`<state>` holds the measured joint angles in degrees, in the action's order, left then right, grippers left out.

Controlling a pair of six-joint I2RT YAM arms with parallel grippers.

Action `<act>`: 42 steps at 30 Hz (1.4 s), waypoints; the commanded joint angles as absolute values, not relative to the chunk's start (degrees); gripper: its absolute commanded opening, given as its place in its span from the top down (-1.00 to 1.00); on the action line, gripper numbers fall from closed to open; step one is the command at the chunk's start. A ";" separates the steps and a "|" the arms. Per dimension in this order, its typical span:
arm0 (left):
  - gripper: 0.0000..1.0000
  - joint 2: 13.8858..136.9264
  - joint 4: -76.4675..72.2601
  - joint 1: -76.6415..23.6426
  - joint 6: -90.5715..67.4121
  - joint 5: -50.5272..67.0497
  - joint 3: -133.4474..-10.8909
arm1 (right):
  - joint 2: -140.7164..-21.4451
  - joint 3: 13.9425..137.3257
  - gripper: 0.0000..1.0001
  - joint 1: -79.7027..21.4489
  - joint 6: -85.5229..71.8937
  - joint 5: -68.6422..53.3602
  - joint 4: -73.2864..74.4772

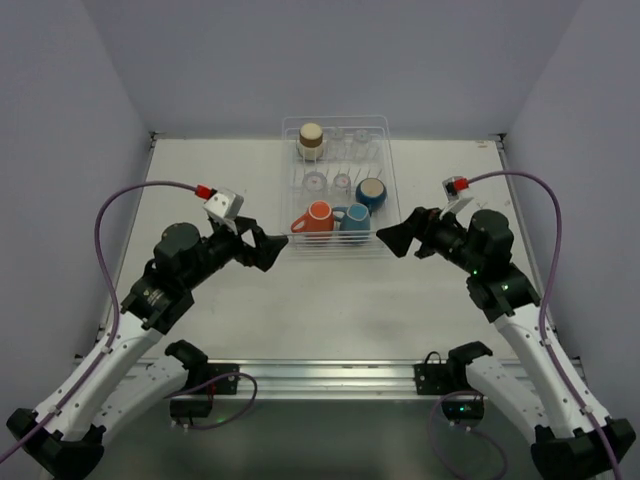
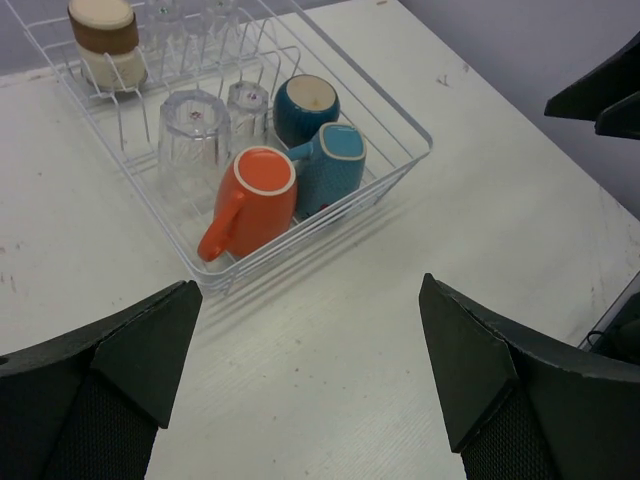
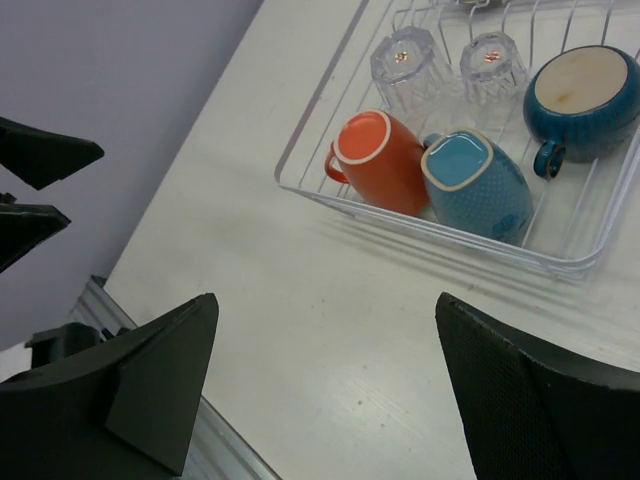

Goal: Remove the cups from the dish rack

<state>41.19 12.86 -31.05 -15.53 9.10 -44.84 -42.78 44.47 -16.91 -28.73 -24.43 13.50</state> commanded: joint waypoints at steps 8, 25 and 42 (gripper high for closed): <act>-1.00 38.85 11.95 -31.38 -14.77 7.91 -41.04 | -58.87 59.57 -0.86 -27.94 -16.71 -1.43 24.07; -1.00 35.42 12.92 -33.84 -14.06 2.99 -40.25 | -89.72 77.95 -0.96 -30.94 -7.21 1.85 31.81; -1.00 36.12 13.10 -34.10 -13.54 2.55 -40.34 | -106.25 87.36 -0.76 -30.94 -5.10 6.24 32.08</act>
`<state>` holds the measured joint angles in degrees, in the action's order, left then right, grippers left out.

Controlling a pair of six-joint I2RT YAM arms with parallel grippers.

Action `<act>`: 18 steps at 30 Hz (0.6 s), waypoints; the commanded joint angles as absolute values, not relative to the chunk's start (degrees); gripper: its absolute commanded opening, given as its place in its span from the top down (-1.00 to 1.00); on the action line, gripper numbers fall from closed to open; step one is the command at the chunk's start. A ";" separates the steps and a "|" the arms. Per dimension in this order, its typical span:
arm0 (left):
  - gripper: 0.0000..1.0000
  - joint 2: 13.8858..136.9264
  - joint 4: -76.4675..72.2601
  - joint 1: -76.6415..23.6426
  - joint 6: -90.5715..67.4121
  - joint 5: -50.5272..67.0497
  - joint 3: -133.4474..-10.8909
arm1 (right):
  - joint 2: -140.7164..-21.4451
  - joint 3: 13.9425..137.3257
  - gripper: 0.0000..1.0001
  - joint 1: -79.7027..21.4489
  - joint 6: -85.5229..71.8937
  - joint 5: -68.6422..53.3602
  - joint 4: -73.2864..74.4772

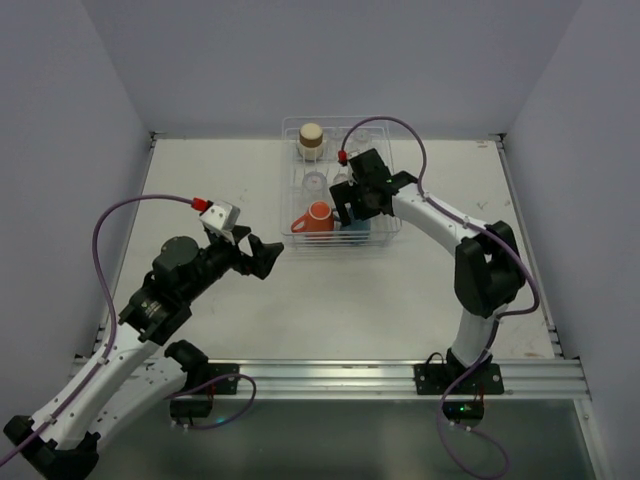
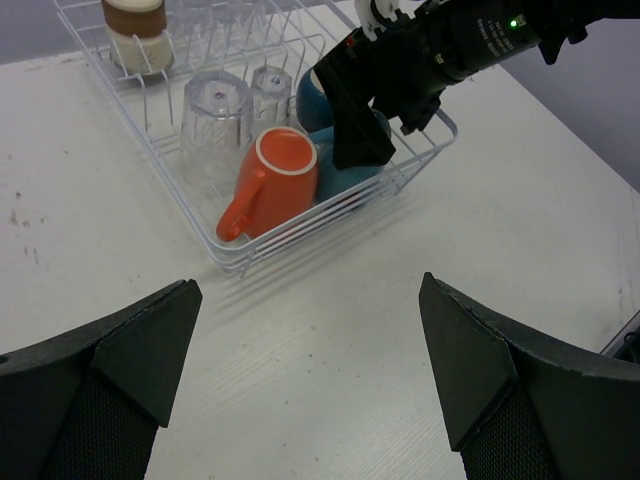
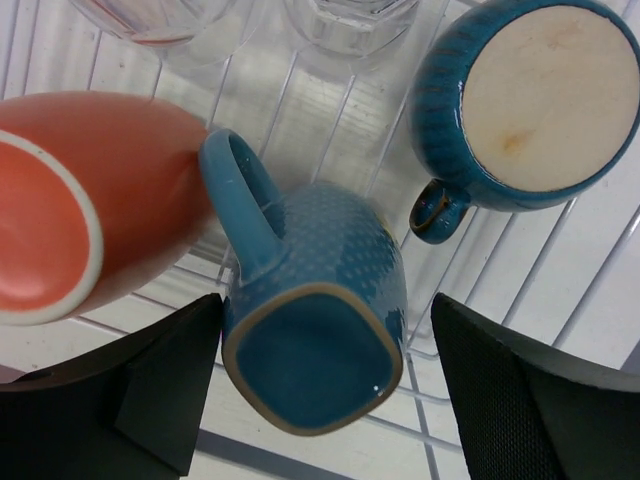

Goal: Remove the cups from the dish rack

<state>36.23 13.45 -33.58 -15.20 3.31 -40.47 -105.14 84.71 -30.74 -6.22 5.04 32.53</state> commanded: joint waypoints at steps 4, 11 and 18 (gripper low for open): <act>-1.00 36.47 13.10 -34.10 -13.54 2.63 -40.43 | -106.44 86.49 -0.54 -30.94 -5.80 6.07 29.45; -1.00 38.23 11.78 -34.10 -15.20 5.27 -40.96 | -99.61 85.43 0.26 -30.94 -6.86 8.69 27.95; -0.95 45.61 9.33 -34.10 -19.06 13.52 -47.54 | -84.67 82.97 0.52 -30.76 -7.82 10.99 24.89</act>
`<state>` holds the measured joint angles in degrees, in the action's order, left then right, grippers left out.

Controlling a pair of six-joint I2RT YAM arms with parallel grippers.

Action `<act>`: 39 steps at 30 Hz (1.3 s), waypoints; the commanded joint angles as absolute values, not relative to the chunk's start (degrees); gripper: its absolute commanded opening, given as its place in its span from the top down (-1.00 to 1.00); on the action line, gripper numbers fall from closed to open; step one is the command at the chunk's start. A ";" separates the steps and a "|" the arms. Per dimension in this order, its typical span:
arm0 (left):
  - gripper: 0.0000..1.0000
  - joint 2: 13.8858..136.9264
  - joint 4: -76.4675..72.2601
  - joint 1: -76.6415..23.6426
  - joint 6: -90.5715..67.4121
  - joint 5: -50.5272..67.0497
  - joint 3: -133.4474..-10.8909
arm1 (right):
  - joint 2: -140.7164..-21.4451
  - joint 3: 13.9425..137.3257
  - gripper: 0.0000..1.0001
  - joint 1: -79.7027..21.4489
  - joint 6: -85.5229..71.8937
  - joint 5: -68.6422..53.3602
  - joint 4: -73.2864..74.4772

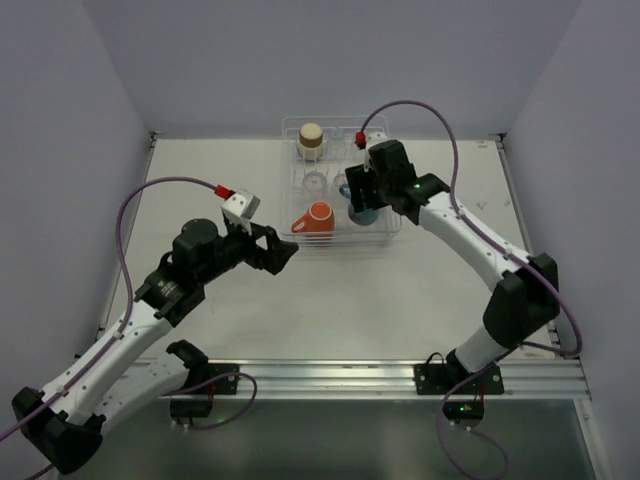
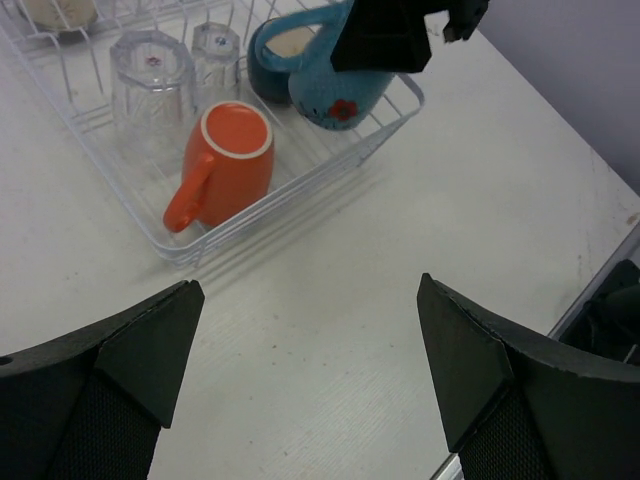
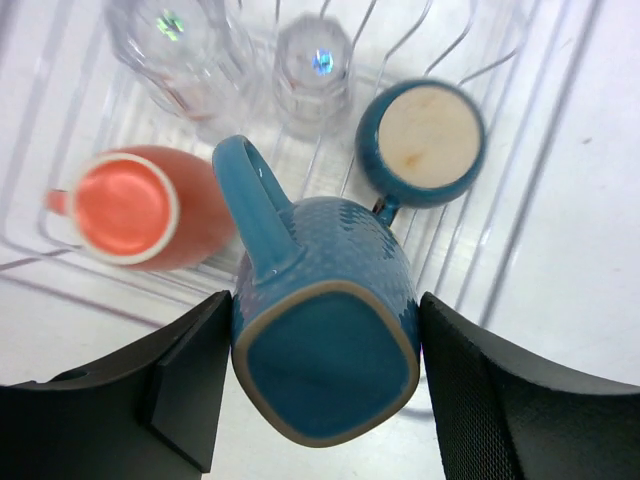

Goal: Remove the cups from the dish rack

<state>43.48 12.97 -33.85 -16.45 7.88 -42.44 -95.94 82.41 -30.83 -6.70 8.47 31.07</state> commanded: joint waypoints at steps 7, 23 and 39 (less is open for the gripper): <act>-0.79 52.11 -3.94 -34.10 -32.93 25.03 -48.43 | -72.02 72.55 0.56 -28.57 -17.03 6.52 18.12; -0.65 65.30 -26.97 -36.38 -46.58 29.00 -45.00 | -48.17 44.13 0.61 -27.60 -47.45 -13.80 -14.59; -0.08 67.41 -31.81 -38.23 -49.30 31.38 -45.88 | -51.76 37.72 0.61 -27.69 -56.50 -19.77 -29.34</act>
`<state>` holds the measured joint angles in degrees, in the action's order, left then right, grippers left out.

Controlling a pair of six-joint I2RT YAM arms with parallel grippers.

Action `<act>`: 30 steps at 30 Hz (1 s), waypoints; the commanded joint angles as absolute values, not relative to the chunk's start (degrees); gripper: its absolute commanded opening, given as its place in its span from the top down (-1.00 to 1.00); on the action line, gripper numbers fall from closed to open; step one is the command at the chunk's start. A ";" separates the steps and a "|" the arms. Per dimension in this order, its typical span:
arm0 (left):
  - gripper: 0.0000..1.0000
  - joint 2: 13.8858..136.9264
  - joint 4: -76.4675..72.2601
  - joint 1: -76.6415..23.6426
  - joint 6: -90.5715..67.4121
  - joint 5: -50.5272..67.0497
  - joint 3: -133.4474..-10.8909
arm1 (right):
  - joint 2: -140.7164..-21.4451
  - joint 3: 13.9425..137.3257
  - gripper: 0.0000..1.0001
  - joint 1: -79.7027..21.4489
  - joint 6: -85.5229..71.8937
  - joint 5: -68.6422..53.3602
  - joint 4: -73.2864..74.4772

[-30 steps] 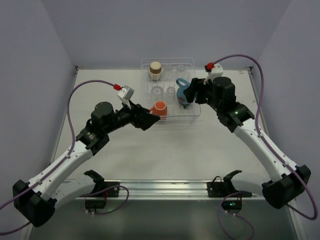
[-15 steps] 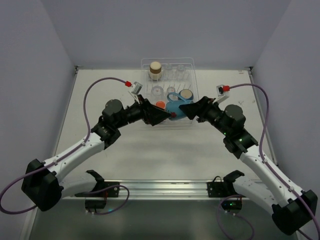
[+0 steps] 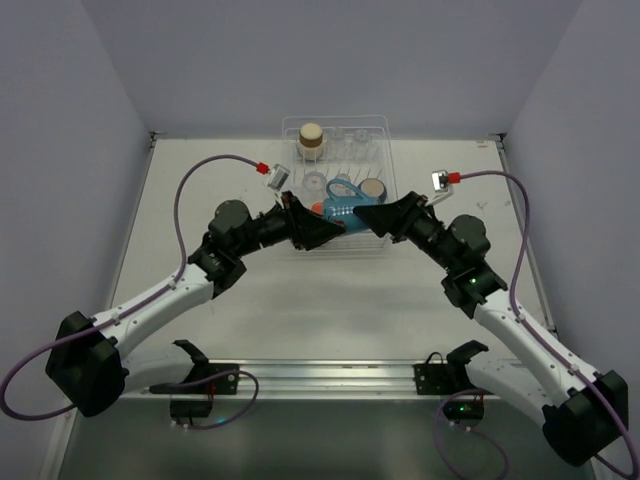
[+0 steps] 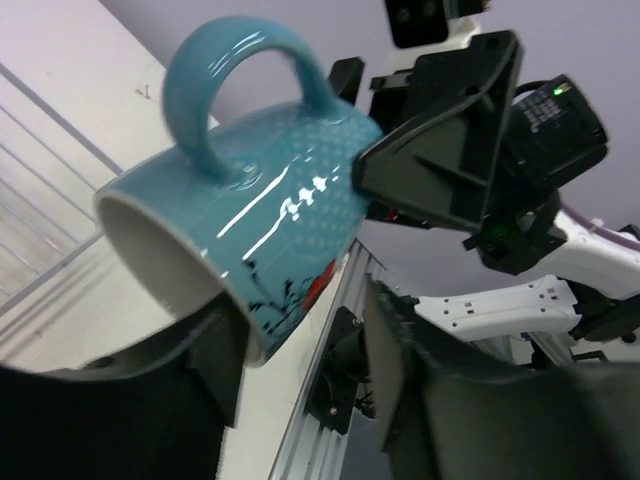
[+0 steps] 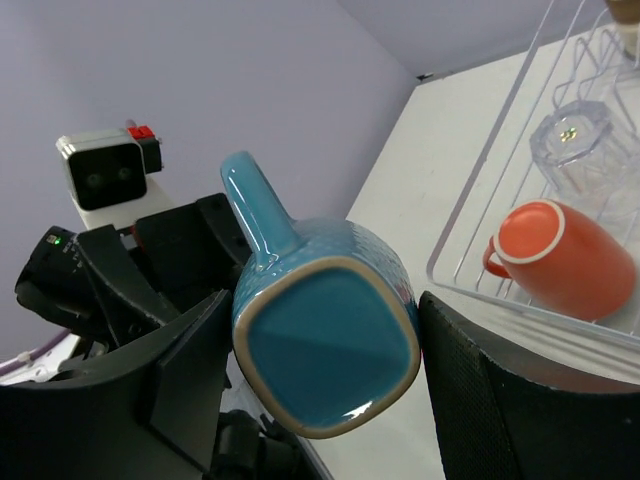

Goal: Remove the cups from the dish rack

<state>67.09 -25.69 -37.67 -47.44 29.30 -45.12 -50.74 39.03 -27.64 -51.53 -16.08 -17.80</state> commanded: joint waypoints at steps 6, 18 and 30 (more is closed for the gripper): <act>0.77 66.01 -33.49 -38.67 -48.96 30.16 -45.27 | -53.61 34.90 0.59 -27.60 -60.02 -22.14 -34.18; 1.00 60.03 -12.15 -38.58 -36.13 9.88 -52.11 | -54.32 32.60 -0.86 -27.69 -59.15 -23.90 -34.20; 1.00 73.53 16.39 -22.42 -26.38 -10.85 -72.49 | -46.32 36.12 -0.98 -27.69 -44.84 -19.78 -14.26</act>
